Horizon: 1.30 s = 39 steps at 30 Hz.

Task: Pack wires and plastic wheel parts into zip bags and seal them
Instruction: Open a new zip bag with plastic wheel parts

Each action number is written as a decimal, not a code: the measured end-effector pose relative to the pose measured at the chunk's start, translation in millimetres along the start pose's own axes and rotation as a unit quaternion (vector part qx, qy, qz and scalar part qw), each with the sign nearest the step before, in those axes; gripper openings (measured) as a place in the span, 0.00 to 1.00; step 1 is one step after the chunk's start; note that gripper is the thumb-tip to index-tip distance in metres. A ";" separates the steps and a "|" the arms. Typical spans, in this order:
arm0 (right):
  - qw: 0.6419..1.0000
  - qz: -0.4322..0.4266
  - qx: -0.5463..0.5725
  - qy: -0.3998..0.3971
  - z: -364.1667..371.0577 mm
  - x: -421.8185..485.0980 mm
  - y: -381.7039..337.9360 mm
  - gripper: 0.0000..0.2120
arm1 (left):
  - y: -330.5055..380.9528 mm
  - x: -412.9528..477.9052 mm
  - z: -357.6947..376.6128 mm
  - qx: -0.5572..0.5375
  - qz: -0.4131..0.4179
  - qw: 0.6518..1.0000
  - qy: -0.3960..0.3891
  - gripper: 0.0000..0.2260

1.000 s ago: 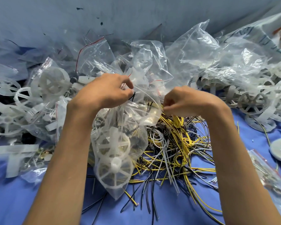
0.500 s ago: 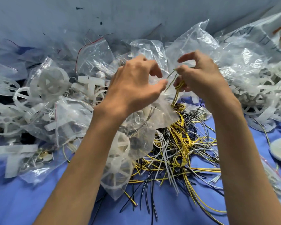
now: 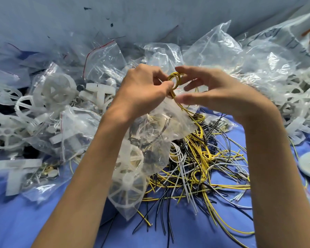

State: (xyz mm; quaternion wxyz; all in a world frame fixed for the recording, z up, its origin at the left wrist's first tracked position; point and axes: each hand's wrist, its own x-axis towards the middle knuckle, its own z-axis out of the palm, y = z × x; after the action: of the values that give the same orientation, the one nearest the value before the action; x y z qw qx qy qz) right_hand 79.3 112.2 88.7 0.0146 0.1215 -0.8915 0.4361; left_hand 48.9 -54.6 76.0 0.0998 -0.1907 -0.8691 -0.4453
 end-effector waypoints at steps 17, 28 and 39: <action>0.991 -0.026 -0.123 0.044 4.5 9.9 18.4 0.47 | -0.6 2.7 -9.0 -0.052 -0.051 0.996 -0.044 0.06; 0.996 -0.083 -0.043 0.004 6.0 6.8 20.4 0.22 | -4.9 1.1 -14.1 -0.036 0.005 0.996 -0.084 0.07; 0.982 -0.042 -0.145 0.115 -4.0 8.0 24.3 0.11 | -13.9 3.5 -17.2 0.144 -0.040 0.976 -0.156 0.11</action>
State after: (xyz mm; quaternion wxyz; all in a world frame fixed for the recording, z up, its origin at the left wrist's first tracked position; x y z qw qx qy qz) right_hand 65.7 128.0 73.4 0.1526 0.1044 -0.9317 0.3127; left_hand 39.9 -75.0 77.1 -0.0286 -0.2061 -0.9360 -0.2840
